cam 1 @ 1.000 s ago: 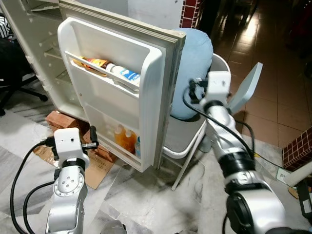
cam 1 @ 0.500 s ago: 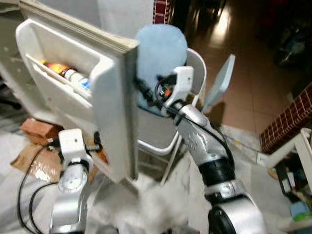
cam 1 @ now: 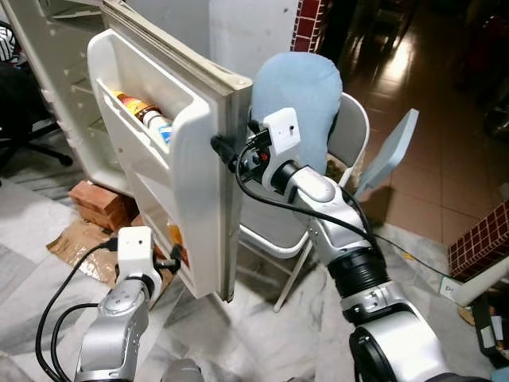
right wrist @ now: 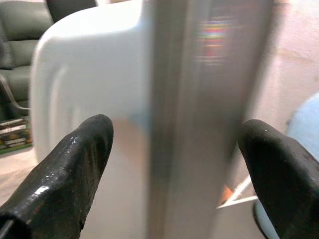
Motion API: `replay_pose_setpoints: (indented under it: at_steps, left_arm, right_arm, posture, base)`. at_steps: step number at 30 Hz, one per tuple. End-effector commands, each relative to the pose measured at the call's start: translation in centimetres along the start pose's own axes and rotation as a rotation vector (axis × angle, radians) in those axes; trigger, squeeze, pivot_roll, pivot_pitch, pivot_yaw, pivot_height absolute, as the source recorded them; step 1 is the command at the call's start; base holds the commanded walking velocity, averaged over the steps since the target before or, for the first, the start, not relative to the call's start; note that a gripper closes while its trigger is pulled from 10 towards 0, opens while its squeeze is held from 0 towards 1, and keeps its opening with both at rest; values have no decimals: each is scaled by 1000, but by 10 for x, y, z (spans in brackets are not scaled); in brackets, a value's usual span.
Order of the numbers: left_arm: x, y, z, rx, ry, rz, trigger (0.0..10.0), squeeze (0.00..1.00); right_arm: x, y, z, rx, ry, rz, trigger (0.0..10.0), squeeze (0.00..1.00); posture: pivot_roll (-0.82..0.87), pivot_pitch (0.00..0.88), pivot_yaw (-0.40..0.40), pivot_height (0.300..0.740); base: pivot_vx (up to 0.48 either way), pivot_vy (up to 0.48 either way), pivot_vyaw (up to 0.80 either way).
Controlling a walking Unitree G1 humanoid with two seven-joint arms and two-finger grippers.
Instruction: Restocking fridge
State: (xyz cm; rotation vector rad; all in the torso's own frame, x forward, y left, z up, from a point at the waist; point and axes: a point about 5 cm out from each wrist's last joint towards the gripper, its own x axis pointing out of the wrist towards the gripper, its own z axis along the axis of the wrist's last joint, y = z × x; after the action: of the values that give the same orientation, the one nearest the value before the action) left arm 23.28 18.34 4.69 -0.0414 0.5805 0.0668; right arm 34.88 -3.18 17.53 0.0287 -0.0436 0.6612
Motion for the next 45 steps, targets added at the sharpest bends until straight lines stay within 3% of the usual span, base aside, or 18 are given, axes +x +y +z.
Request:
replay_pose_setpoints:
  at_steps: [1, 5, 7, 13, 18, 21, 24, 28, 31, 32, 37, 45]
  left_arm:
    - [-4, 13, -7, -14, 43, 49, 10000, 0]
    - [-9, 27, -23, 41, 85, 81, 10000, 0]
    - [-11, 26, -26, 30, 100, 72, 10000, 0]
    - [-10, 25, -25, 21, 107, 72, 10000, 0]
    - [-15, 27, -36, -33, 177, 58, 10000, 0]
    - [-16, 27, -41, -49, 204, 50, 10000, 0]
    - [-16, 27, -40, -36, 201, 43, 10000, 0]
    - [-17, 27, -40, -37, 207, 41, 10000, 0]
    - [-18, 27, -41, -41, 216, 36, 10000, 0]
    - [-18, 27, -42, -44, 218, 36, 10000, 0]
    - [-18, 28, -43, -56, 214, 41, 10000, 0]
    - [-9, 44, -25, -21, 96, 128, 10000, 0]
  right_arm:
    - [4, -2, 11, -19, -44, -32, 10000, 0]
    - [7, 15, 20, 73, -100, 97, 10000, 0]
    - [4, 36, 26, 131, -138, 268, 10000, 0]
    - [-8, 55, 27, 172, -150, 475, 10000, 0]
    - [-15, 43, 17, 122, -108, 493, 10000, 0]
    - [-20, 27, 5, 35, -37, 481, 10000, 0]
    - [-32, 10, -11, -44, 69, 547, 10000, 0]
    - [-41, -2, -26, -126, 171, 583, 10000, 0]
    - [-33, -20, -36, -277, 257, 409, 10000, 0]
    - [-29, -20, -33, -280, 236, 370, 10000, 0]
    - [-17, -24, -22, -246, 144, 180, 10000, 0]
    - [-34, -30, -30, -177, 75, -31, 10000, 0]
  posture:
    - [106, 0, -56, 740]
    - [109, 0, -59, 740]
    - [111, 0, -62, 740]
    - [115, 0, -66, 740]
    - [117, 0, -66, 740]
    - [121, 0, -67, 740]
    - [123, 0, -68, 740]
    - [124, 0, -67, 740]
    - [125, 0, -66, 740]
    - [125, 0, -66, 740]
    - [128, 0, -64, 740]
    - [116, 0, -70, 740]
  base:
    - [0, 0, 0]
    - [0, 0, 0]
    - [0, 0, 0]
    - [0, 0, 0]
    - [0, 0, 0]
    - [0, 0, 0]
    - [0, 0, 0]
    - [0, 0, 0]
    - [0, 0, 0]
    - [0, 0, 0]
    - [0, 0, 0]
    - [0, 0, 0]
